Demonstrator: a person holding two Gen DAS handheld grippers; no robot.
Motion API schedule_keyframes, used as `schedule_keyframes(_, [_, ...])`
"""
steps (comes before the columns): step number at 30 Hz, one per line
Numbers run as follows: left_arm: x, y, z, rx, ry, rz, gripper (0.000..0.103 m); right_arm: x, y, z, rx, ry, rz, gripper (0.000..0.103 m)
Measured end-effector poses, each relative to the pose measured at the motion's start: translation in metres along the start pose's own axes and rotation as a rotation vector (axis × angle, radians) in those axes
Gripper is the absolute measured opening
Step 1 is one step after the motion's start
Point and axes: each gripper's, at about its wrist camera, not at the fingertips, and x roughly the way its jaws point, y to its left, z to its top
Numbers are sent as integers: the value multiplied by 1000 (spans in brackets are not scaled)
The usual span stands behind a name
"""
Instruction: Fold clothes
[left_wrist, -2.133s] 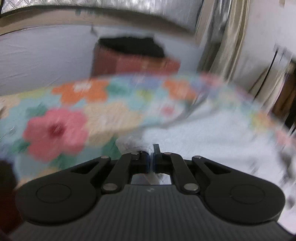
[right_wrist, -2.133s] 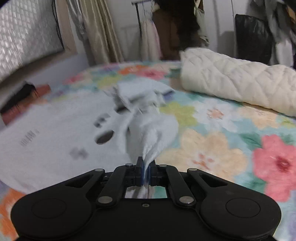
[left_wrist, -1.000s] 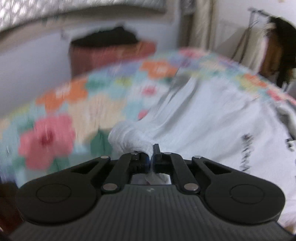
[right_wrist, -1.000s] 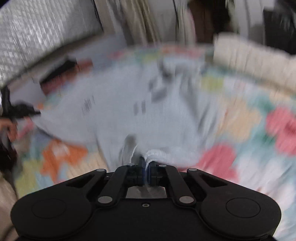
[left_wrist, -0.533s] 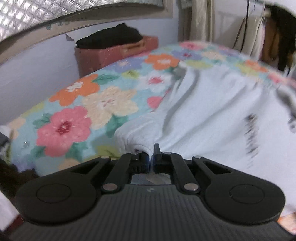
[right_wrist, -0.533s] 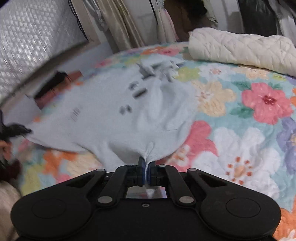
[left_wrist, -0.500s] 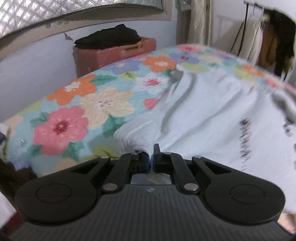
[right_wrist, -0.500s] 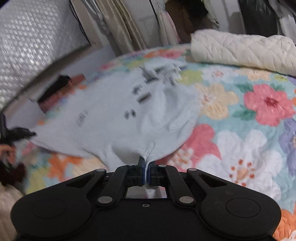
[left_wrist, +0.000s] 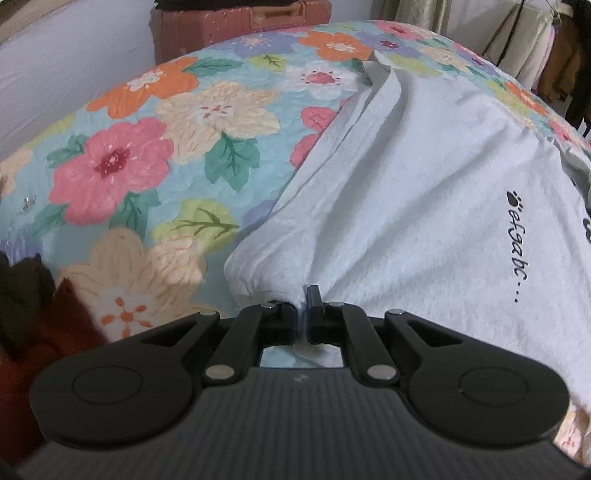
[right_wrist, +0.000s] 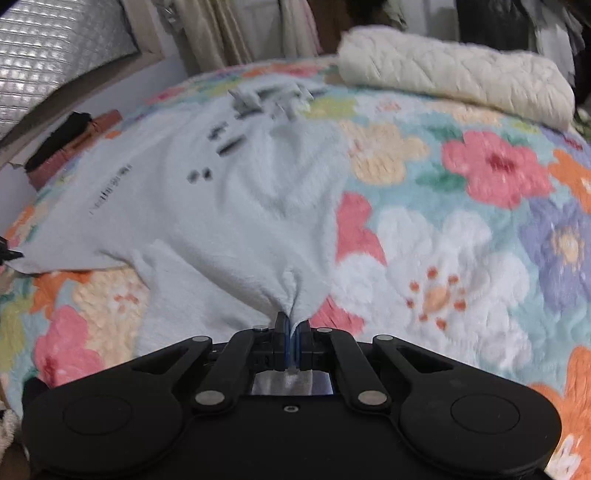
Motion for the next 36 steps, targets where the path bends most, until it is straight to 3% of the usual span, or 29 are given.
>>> schedule_keyframes(3, [-3, 6, 1, -28, -4, -10, 5, -9, 2, -4, 47, 8, 21, 4])
schedule_keyframes(6, [-6, 8, 3, -28, -12, -23, 5, -18, 17, 0, -35, 13, 2, 4])
schedule_keyframes(11, [6, 7, 2, -10, 39, 5, 5, 18, 4, -17, 19, 105, -22, 4])
schedule_keyframes(15, [9, 7, 3, -9, 54, 11, 9, 22, 11, -20, -51, 116, -36, 5])
schedule_keyframes(16, [8, 7, 3, -6, 50, 11, 9, 20, 9, -16, -45, 129, -25, 7])
schedule_keyframes(19, [-14, 8, 8, 4, 6, -25, 11, -2, 2, 6, -18, 121, -24, 29])
schedule_keyframes(21, [-35, 9, 12, 23, -54, -52, 19, -22, 4, 22, -47, 61, -52, 42])
schedule_keyframes(23, [-55, 8, 18, 46, -111, -57, 27, -36, 13, 42, -104, 33, -50, 45])
schedule_keyframes(25, [-71, 5, 28, 75, -158, -72, 27, -46, 32, 68, -193, 16, -38, 45])
schedule_keyframes(29, [-75, -9, 63, 142, -157, -127, 28, -47, 87, 150, -423, 8, 21, 46])
schedule_keyframes(31, [-72, -19, 83, 183, -159, -114, 28, -42, 126, 200, -533, 11, 78, 47])
schedule_keyframes(33, [-57, -26, 103, 202, -161, -111, 28, -33, 166, 246, -657, 46, 125, 55])
schedule_keyframes(36, [-29, -34, 132, 219, -162, -117, 28, -10, 218, 303, -847, 77, 81, 56])
